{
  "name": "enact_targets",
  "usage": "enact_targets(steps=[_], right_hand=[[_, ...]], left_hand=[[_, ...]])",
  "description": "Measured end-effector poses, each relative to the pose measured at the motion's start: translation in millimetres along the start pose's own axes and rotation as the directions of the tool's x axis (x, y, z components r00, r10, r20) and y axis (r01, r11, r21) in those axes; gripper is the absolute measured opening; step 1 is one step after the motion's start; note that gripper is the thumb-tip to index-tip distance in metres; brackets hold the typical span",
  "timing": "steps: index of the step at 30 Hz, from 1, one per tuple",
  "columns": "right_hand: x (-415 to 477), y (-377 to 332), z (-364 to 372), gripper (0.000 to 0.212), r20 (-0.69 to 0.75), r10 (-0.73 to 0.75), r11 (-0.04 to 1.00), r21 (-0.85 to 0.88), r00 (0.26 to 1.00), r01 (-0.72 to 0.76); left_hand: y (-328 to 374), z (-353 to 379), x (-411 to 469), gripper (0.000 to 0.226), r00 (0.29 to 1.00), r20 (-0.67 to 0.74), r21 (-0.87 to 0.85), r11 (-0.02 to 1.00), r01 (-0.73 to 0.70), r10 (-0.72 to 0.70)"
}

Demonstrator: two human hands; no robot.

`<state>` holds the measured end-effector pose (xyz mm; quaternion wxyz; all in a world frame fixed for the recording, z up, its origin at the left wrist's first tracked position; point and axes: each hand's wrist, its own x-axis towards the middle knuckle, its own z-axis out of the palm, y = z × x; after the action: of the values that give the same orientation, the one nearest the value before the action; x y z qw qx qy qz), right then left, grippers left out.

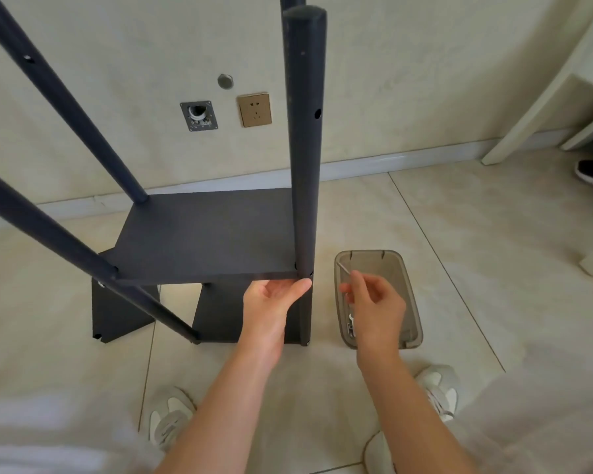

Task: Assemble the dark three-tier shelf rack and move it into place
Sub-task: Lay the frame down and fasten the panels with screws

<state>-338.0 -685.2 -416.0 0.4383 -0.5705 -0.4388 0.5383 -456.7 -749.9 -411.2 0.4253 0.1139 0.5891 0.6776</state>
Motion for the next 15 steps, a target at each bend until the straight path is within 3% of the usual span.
enact_targets(steps=[4, 9, 15], right_hand=[[-29.7, -20.9, -7.2, 0.004, 0.116, -0.016, 1.0, 0.024, 0.993, 0.013], [-43.9, -29.8, -15.7, 0.009, 0.171, -0.016, 1.0, 0.003, 0.985, 0.016], [-38.9, -28.5, -13.6, 0.006, 0.193, -0.031, 0.997, -0.059, 0.981, 0.044]], left_hand=[[0.9, 2.4, -1.2, 0.027, 0.998, 0.06, -0.102, 0.994, 0.023, -0.017], [7.3, 10.3, 1.1, 0.04, 0.984, -0.062, -0.179, 0.971, 0.156, -0.169], [6.7, 9.1, 6.2, 0.032, 0.974, -0.135, -0.12, 0.978, 0.168, -0.184]])
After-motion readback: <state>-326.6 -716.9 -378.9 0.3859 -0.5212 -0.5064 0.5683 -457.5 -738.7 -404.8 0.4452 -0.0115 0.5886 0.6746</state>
